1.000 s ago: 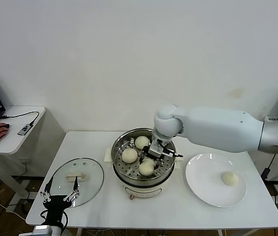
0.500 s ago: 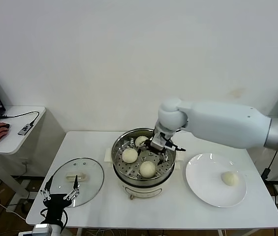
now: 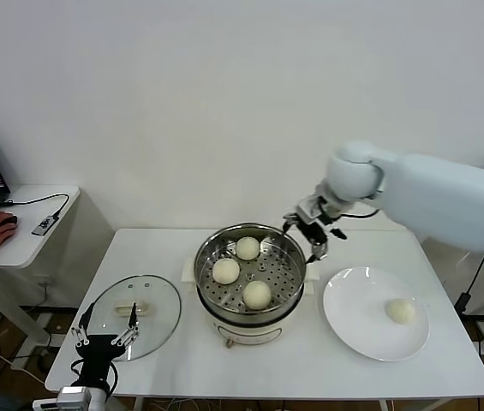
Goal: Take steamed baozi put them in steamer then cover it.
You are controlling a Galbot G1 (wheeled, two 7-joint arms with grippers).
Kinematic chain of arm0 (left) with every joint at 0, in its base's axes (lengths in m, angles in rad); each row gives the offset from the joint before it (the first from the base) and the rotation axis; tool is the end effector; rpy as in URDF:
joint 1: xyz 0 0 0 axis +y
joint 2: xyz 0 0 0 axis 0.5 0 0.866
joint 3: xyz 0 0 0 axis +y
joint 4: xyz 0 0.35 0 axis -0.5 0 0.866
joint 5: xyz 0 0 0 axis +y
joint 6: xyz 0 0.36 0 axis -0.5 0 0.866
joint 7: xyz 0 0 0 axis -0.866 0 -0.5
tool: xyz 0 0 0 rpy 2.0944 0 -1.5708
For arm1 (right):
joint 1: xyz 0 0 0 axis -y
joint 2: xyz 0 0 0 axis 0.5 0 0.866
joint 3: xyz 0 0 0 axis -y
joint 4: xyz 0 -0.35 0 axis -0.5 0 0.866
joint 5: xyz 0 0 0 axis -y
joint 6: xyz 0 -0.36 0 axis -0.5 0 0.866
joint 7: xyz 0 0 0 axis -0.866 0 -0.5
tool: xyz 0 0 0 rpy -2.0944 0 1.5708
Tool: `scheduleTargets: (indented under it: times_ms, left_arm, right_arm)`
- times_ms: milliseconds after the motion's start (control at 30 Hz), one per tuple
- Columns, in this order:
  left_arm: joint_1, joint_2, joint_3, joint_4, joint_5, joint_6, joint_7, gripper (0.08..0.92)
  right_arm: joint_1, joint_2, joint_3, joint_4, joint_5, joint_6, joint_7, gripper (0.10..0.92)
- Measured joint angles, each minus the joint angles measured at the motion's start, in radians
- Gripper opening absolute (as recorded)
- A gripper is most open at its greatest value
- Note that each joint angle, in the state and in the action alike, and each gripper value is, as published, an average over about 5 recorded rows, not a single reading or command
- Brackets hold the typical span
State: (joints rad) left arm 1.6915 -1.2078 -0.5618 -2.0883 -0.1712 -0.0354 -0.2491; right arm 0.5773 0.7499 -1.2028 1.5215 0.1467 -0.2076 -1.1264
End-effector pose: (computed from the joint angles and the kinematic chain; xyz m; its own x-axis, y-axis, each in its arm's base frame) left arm 0.1560 0.0722 -0.3129 -0.9931 -0.0950 0.0694 -0.0826 0.9830 0.1640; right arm 0.5128 -0.0270 -0.0282 -0.2378 -0.2059 0.9492 -0.8569 -0.4157 -0.3049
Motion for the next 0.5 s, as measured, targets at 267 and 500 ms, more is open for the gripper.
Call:
scheduleTargets:
  times_ms: [267,500]
  left_arm:
    - [-0.006,0.006,0.006,0.014,0.0,0.002,0.001,0.823]
    - [-0.006,0.006,0.006,0.02,0.003,0.007,0.002,0.823]
  right_arm:
    - [-0.158,-0.152,0.136,-0.036,-0.088,-0.044,-0.02,0.823]
    - [-0.348,-0.232,0.279,-0.077,-0.191,-0.046,-0.024,0.823]
